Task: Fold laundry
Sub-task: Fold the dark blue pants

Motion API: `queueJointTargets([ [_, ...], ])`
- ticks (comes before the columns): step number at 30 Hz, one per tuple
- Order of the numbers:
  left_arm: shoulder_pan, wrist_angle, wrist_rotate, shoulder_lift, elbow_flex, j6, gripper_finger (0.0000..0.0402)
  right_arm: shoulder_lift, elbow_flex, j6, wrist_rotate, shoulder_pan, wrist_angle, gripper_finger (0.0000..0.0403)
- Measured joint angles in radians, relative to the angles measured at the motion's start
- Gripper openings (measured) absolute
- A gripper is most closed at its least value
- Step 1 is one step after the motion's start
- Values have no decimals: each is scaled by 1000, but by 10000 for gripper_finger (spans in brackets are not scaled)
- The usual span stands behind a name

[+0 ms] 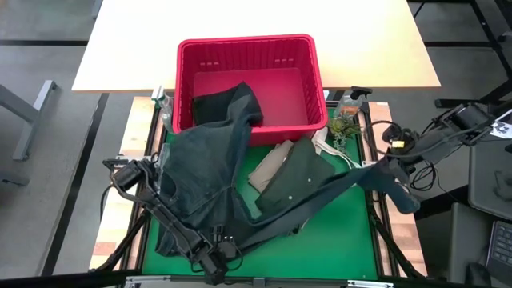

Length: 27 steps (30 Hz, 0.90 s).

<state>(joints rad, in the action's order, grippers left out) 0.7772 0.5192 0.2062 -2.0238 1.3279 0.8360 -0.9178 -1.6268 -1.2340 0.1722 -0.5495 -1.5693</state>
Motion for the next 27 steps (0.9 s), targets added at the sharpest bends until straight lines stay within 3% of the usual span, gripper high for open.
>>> queueJointTargets([
  [5, 13, -3, 88, 66, -1, 0, 2, -40, 0, 4, -40, 0, -3, 39],
  [14, 12, 22, 149, 178, 1, 25, 2, -87, -1, 8, -51, 0, -3, 15],
  [21, 30, 295, 128, 292, 2, 272, 2, -98, -1, 18, -51, 0, -2, 25],
  [27, 93, 523, 103, 304, 3, 478, 2, -98, -1, 61, -51, 0, -2, 16],
])
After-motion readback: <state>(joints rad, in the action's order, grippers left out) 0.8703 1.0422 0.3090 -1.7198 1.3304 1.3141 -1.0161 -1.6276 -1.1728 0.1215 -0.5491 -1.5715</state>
